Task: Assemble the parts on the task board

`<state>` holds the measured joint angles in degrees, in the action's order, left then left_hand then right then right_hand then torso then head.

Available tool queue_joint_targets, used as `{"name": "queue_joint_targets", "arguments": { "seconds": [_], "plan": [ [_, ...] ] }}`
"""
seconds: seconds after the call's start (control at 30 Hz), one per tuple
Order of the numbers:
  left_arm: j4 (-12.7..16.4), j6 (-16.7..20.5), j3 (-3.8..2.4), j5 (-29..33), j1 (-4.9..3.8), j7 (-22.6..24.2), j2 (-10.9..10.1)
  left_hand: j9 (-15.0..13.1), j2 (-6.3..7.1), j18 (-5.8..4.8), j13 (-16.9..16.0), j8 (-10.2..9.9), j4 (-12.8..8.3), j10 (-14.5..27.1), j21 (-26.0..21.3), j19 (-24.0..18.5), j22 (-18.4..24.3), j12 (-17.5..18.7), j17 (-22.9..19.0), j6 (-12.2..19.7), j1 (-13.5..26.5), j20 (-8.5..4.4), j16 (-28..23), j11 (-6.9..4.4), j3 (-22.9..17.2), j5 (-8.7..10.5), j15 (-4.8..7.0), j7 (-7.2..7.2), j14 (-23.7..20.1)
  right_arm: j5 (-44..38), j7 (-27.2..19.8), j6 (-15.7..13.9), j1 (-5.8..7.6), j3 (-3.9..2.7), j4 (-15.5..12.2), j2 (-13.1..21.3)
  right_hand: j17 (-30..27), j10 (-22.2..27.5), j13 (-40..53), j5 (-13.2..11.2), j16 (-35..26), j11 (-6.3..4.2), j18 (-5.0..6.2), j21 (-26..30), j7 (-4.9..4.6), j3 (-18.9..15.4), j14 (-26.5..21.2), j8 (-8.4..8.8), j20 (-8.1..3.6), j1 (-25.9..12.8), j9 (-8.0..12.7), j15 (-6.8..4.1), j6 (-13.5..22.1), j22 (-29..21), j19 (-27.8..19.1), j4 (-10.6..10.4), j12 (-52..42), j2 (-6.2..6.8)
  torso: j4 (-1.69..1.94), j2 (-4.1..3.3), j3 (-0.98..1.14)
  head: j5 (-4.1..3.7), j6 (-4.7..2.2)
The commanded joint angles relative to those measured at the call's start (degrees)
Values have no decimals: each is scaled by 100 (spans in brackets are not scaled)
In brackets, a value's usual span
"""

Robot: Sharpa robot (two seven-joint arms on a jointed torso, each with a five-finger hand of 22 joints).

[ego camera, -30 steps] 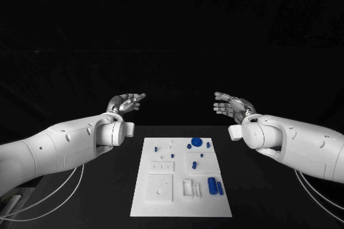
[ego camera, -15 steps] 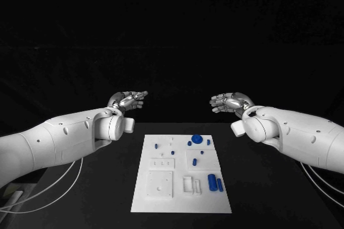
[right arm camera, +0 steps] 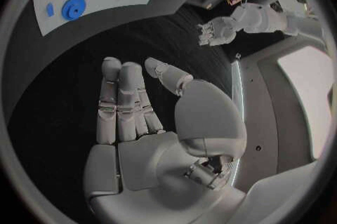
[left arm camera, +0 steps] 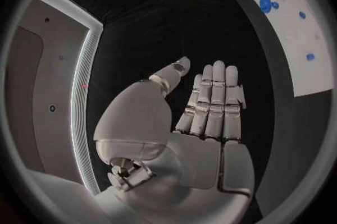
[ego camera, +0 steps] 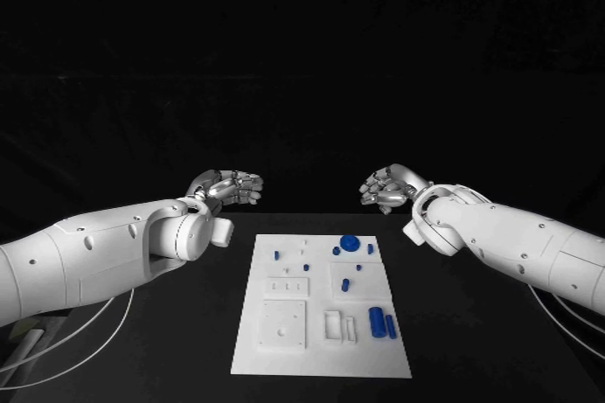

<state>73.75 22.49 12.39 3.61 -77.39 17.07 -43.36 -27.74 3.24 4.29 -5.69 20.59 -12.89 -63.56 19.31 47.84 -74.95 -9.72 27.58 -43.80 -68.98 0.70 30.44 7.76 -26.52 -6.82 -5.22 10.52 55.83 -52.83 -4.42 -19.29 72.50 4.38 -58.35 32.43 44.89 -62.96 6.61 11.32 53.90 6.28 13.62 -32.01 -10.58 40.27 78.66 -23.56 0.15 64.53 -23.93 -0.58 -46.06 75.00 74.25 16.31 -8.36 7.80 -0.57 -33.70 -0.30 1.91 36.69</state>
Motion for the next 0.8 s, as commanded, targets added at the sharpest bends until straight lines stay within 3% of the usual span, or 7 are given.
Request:
{"name": "queue_joint_targets", "arguments": {
  "seconds": [0.03, 0.2, 0.33, 0.5, 0.7, 0.8],
  "plan": [
    [247, -363, -10, -174, -27, 97, -69, 40, -13, -11, 36, -32, -110, -39, 74, -12, -148, 20, 32, -64, 7, -58, 17, 11, -59, 33, 3, 3, 14, -1844, -52, 249, -4, -3, -1, 1, 299, -97, 17, 41, 474, -5, 138, -361, -2, 79, -165, 56, -184, 67, -6, 13, -90, 157, 156, 10, 67, 9, 25, -171, -1, -2, -69],
    [494, -358, -32, -194, -49, 109, -180, 78, 24, -55, 65, -49, -173, -40, 127, -38, -145, 52, 57, -66, 75, -91, 14, 21, -102, 48, 1, 9, 2, -2886, -33, 248, -3, -5, -36, -35, 363, -230, 47, 10, 695, -42, 138, -660, 72, 87, -233, 58, -215, 113, -34, -12, -219, 154, 139, 26, 100, 67, 77, -273, -12, -37, -109],
    [670, -333, -36, -210, -98, 106, -275, 137, 49, -100, -11, -64, -221, -376, 236, -50, -140, -116, 120, -73, 220, -146, 45, -129, -160, 54, 32, 13, 36, -3570, 87, 204, -3, -6, 14, -132, 359, -244, 44, -68, 771, -37, 138, -772, 105, 86, -236, 77, -221, 129, -32, -7, -261, 148, 122, 23, 147, 132, 112, -391, -13, -34, -163],
    [825, -324, -42, -210, -128, 118, -345, 151, 68, -110, -5, -65, -231, -326, 257, -67, -138, -87, 131, -75, 263, -150, 38, -108, -171, 57, 31, 14, 22, -4044, 171, 124, -5, -7, 84, -235, 346, -253, 28, -180, 838, -24, 138, -862, 113, 98, -240, 111, -227, 132, -14, 7, -283, 141, 121, 10, 200, 213, 149, -543, -7, -50, -219],
    [943, -362, -54, -198, -131, 111, -369, 169, 76, -116, 3, -67, -231, -267, 281, -83, -136, -50, 145, -72, 321, -153, 35, -79, -181, 63, 30, 16, 16, -4445, 310, 63, -7, -8, 150, -301, 325, -270, 15, -254, 893, -17, 138, -923, 137, 121, -244, 137, -226, 145, -1, 14, -305, 134, 115, 3, 243, 272, 210, -735, -23, -86, -352],
    [927, -322, -54, -184, -130, 103, -324, 174, 80, -117, 6, -69, -227, -251, 290, -86, -135, -39, 150, -69, 345, -153, 34, -71, -182, 65, 30, 18, 14, -4567, 351, 73, -10, -8, 201, -333, 288, -310, 15, -344, 923, -21, 138, -1033, 145, 130, -246, 155, -255, 154, 8, 10, -328, 140, 196, -15, 262, 325, 222, -796, -26, -108, -355]
  ]
}}
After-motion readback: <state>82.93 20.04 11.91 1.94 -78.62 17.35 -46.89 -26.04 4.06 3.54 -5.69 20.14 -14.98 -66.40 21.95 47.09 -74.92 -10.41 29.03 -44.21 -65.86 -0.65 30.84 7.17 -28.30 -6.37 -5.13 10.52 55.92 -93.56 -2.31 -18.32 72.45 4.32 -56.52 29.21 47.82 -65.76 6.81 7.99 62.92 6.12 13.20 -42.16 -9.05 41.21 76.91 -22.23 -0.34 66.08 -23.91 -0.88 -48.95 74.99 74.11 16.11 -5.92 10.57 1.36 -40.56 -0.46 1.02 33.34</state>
